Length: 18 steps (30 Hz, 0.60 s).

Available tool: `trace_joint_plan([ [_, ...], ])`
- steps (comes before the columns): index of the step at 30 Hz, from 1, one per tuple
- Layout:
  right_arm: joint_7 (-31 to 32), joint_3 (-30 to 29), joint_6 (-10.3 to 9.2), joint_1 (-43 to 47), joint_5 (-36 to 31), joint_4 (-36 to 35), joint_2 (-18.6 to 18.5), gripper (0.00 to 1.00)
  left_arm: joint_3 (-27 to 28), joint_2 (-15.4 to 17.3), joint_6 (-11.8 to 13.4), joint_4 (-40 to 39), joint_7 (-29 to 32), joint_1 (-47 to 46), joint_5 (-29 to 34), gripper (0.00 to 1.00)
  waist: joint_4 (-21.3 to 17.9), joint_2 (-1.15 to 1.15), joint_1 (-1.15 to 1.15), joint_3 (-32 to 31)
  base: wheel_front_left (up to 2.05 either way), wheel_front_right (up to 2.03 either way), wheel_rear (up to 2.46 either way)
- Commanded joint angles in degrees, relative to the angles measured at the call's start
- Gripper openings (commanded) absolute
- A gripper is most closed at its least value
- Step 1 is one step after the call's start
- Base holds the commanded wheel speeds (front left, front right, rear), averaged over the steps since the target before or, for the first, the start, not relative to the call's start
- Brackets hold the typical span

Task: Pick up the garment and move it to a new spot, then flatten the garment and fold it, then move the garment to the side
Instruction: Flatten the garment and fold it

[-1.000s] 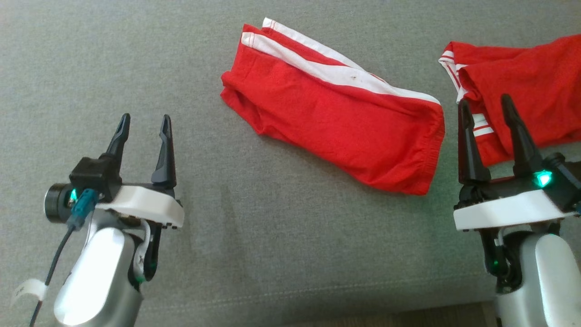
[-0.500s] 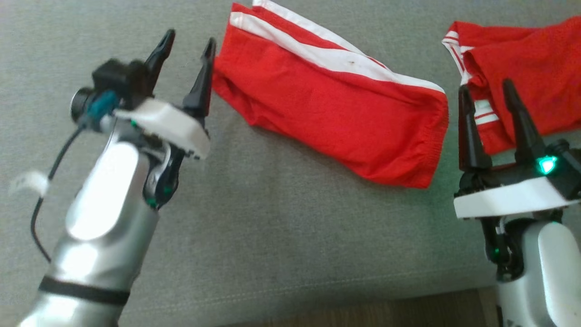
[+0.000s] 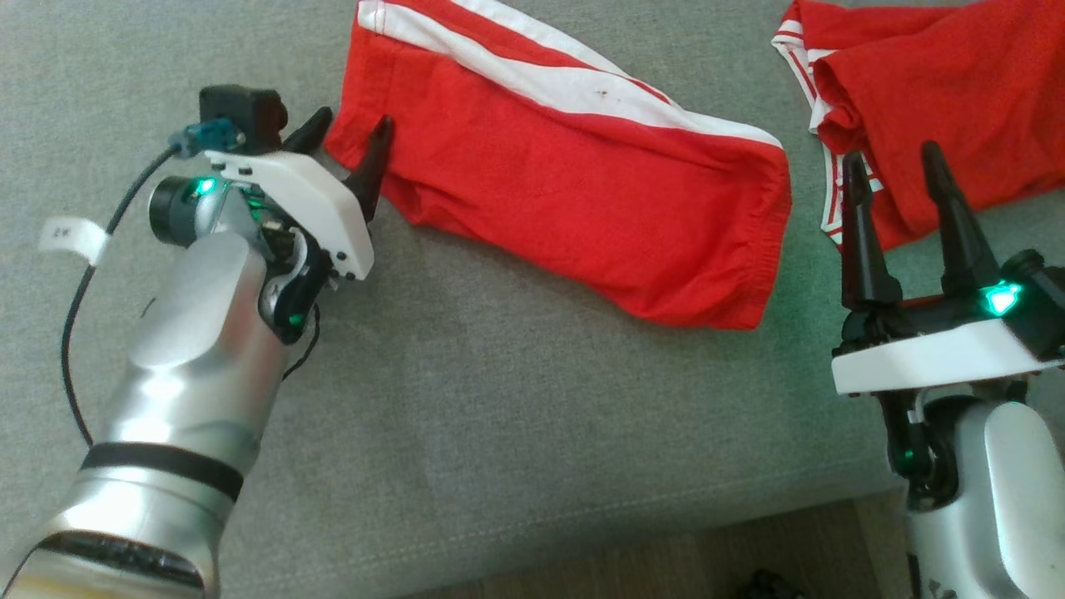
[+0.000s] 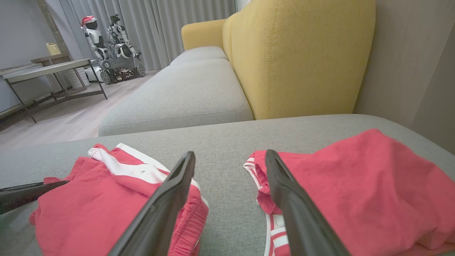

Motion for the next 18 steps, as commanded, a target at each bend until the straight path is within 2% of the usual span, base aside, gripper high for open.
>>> trace_joint_plan([
  [1, -0.6, 0.9, -0.04, -0.9, 0.5, -1.8, -0.1, 1.0, 0.8, 1.0, -0.3, -0.5, 0.9, -1.9, -0.5, 1.0, 0.1, 0.0, 0.0, 0.0, 0.0, 0.0, 0.0],
  [3, -0.6, 0.8, -0.04, -0.8, 0.6, -1.8, -0.1, 1.0, 0.0, 0.8, -0.5, 0.9, 2.8, -2.1, -1.5, 1.0, 0.3, 0.0, 0.0, 0.0, 0.0, 0.0, 0.0],
  [4, -0.6, 0.8, -0.04, -0.8, 0.7, -1.7, -0.1, 1.0, -0.2, 0.6, -0.5, 1.5, 3.7, -2.2, -2.2, 0.94, 0.4, 0.0, 0.0, 0.0, 0.0, 0.0, 0.0],
  [5, -0.5, 0.9, -0.04, -0.9, 0.9, -1.7, -0.1, 1.0, -0.6, 0.5, -0.6, 1.9, 4.5, -2.2, -2.7, 0.62, 0.5, 0.0, 0.0, 0.0, 0.0, 0.0, 0.0],
  [6, -0.5, 0.9, -0.04, -0.9, 0.9, -1.7, -0.1, 1.0, -1.1, 0.4, -0.6, 2.2, 5.3, -2.3, -3.1, 0.11, 0.5, 0.0, 0.0, 0.0, 0.0, 0.0, 0.0],
  [7, -0.5, 1.0, -0.04, -1.0, 1.1, -1.6, -0.1, 1.0, -1.5, 0.3, -0.6, 2.4, 6.1, -2.2, -3.7, 0.0, 0.6, 0.0, 0.0, -0.1, 0.0, 0.0, 0.0],
  [12, -0.4, 1.0, -0.04, -1.1, 1.7, -1.6, -0.1, 1.0, -5.0, 0.7, -0.7, 0.9, 7.5, -1.7, -5.4, 0.0, 0.9, 0.0, 0.0, -0.3, 0.0, 0.0, 0.0],
  [18, -0.3, 0.7, -0.04, -0.6, 2.0, -1.4, -0.1, 1.0, -4.6, 1.7, 0.0, 0.4, 3.8, -0.6, -6.0, 0.0, 1.2, 0.0, 0.0, -1.2, 0.0, 0.0, 0.0],
])
